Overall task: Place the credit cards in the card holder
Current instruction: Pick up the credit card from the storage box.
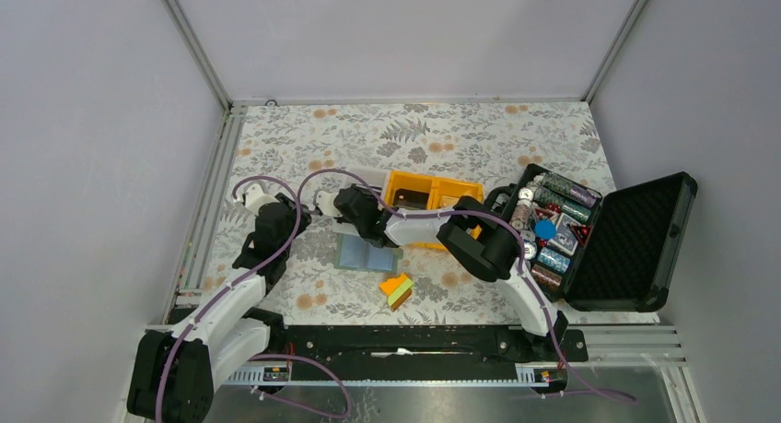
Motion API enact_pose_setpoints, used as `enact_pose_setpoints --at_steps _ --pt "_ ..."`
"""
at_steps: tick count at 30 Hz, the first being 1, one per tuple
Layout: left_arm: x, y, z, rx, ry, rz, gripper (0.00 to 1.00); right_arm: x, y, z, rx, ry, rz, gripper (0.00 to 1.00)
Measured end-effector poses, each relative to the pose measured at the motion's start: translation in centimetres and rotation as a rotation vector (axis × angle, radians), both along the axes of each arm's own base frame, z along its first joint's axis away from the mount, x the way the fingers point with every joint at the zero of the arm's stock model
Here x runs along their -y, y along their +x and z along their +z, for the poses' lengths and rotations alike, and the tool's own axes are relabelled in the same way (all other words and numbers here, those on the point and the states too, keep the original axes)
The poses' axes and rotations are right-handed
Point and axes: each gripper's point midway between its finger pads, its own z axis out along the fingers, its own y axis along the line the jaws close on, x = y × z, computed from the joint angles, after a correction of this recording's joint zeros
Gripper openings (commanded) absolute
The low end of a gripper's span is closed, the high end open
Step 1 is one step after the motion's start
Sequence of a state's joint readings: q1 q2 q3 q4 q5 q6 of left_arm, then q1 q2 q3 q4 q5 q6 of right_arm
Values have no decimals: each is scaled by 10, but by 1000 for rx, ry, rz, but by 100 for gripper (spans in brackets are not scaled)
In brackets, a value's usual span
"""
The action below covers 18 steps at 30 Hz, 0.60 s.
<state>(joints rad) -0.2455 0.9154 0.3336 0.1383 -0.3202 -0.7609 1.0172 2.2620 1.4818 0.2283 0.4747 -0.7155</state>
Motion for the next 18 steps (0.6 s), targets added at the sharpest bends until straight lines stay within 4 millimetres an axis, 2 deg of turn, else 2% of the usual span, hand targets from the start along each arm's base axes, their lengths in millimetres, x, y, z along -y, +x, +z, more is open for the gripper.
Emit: enact_pose_setpoints --at_steps 3,9,18 --pt "-1 -2 -3 -14 4 3 36 1 2 -2 26 -9 9 19" --pt "-3 -2 -3 -15 5 8 36 6 8 5 129 -14 -4 0" --pt "-4 -1 1 0 0 12 35 10 9 25 184 -12 -32 0"
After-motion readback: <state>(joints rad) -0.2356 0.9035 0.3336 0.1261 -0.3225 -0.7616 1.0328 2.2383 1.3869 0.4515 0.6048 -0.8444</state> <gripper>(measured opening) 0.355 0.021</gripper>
